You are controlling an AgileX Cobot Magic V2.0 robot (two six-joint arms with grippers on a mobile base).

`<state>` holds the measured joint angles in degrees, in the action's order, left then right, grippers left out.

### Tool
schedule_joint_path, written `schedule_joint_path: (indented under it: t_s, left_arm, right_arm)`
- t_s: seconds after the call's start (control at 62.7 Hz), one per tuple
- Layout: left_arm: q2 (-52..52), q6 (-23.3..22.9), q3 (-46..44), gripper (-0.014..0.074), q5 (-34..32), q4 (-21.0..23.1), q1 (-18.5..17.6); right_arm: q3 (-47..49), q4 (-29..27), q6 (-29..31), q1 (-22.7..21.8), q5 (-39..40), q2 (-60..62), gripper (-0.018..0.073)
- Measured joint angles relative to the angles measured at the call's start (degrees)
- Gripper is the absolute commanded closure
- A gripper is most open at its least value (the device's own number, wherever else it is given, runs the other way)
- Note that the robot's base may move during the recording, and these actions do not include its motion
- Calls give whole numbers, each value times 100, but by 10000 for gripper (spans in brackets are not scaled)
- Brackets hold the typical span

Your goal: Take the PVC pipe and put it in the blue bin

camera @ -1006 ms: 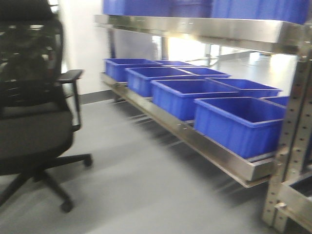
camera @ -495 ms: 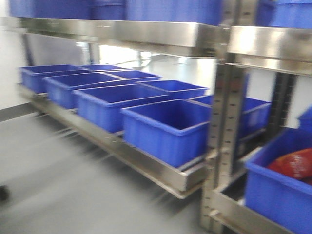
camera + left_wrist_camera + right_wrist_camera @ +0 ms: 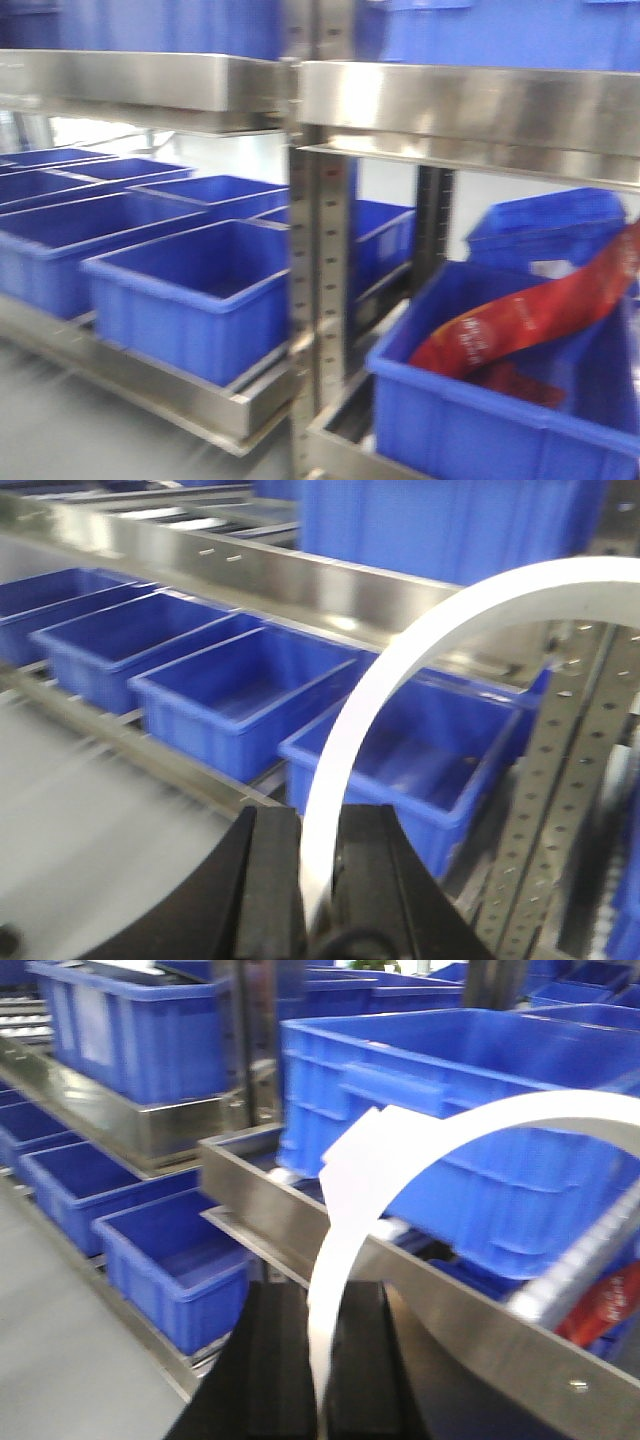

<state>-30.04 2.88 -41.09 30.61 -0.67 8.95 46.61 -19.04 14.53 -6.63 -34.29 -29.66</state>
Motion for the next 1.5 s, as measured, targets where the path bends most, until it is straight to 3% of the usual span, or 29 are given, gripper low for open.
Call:
schedule_joint_path:
  t_s: [1.5]
  left_arm:
    - [0,0,0,707,0,0,0]
  right_arm:
    - [0,0,0,0,0,0,728]
